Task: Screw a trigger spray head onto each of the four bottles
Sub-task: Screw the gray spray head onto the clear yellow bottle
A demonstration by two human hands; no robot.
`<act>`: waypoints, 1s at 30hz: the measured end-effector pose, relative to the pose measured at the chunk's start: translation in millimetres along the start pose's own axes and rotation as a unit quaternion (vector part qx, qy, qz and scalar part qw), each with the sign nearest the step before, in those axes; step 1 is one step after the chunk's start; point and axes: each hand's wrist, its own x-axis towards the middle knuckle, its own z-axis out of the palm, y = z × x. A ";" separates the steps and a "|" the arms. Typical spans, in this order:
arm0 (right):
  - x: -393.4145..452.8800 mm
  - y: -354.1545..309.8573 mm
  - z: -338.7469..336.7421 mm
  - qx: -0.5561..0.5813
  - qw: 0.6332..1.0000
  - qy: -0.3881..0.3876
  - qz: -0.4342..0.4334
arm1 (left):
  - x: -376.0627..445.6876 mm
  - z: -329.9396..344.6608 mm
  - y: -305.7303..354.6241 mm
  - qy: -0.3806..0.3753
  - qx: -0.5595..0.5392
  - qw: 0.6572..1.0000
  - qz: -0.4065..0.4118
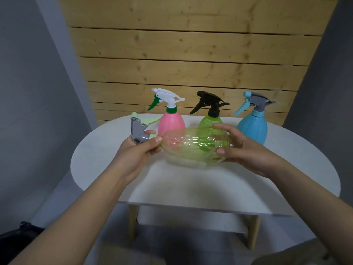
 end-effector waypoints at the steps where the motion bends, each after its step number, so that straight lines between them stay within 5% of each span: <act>1: -0.7 -0.6 -0.9 -0.005 1.000 0.003 -0.004 | 0.1 -0.3 -0.1 -0.007 -0.008 1.000 0.002; 10: 1.7 5.0 7.3 -0.031 0.993 0.003 0.115 | -1.7 -0.9 -0.3 -0.047 -0.019 0.998 0.023; 21: 3.4 3.7 8.2 0.013 1.000 0.012 -0.014 | 5.1 0.5 -2.1 0.006 -0.037 0.998 0.042; 30: 7.3 12.1 11.8 -0.047 0.996 0.019 0.068 | -0.8 -6.3 -2.4 -0.085 0.014 0.995 0.049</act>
